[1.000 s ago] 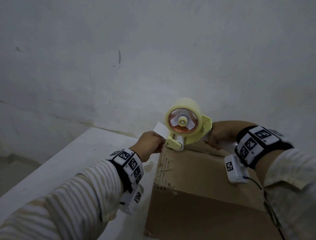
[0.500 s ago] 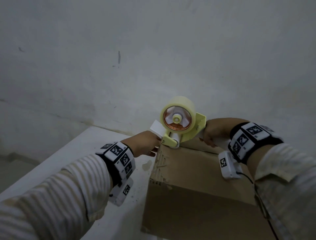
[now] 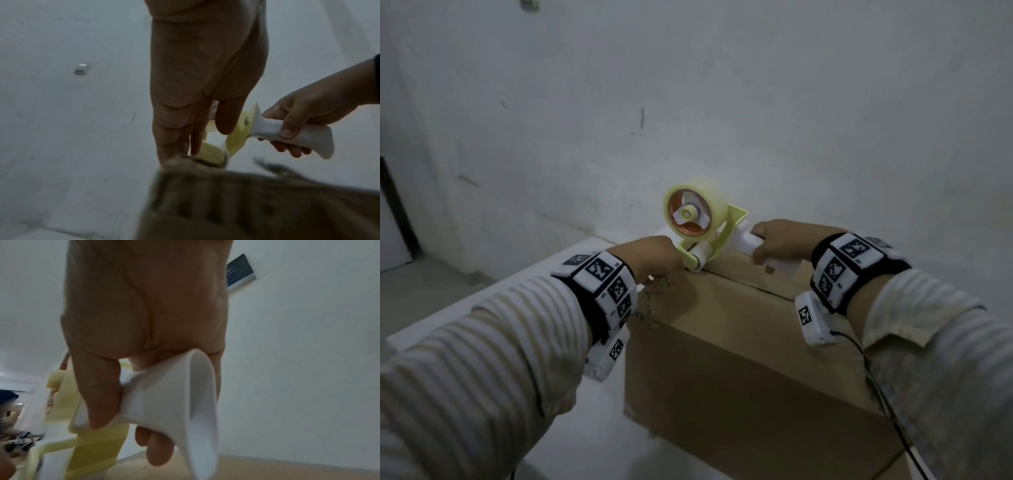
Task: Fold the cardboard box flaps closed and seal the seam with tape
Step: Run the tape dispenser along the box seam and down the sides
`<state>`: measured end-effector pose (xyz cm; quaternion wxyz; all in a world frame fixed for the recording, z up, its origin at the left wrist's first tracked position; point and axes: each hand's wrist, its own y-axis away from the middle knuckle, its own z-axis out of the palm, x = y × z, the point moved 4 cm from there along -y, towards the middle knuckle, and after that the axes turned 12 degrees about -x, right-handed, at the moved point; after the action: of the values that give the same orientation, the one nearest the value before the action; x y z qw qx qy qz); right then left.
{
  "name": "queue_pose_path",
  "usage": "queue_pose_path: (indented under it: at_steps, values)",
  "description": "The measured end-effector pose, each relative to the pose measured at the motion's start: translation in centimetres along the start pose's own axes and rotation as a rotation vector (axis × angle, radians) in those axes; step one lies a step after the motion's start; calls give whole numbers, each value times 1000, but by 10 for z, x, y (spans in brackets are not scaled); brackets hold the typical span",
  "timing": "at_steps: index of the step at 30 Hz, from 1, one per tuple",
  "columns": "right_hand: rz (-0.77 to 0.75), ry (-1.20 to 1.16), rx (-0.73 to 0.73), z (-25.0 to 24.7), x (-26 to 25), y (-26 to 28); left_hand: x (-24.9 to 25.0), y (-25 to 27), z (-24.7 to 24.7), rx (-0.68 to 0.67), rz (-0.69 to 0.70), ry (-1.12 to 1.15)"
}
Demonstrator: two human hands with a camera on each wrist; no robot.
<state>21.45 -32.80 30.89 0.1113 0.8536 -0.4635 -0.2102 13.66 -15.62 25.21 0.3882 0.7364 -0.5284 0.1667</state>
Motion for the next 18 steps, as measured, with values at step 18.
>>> queue_pose_path:
  at_steps: [18]
  values:
    - [-69, 270, -7, 17, 21, 0, 11, -14, 60, 353, -296, -216]
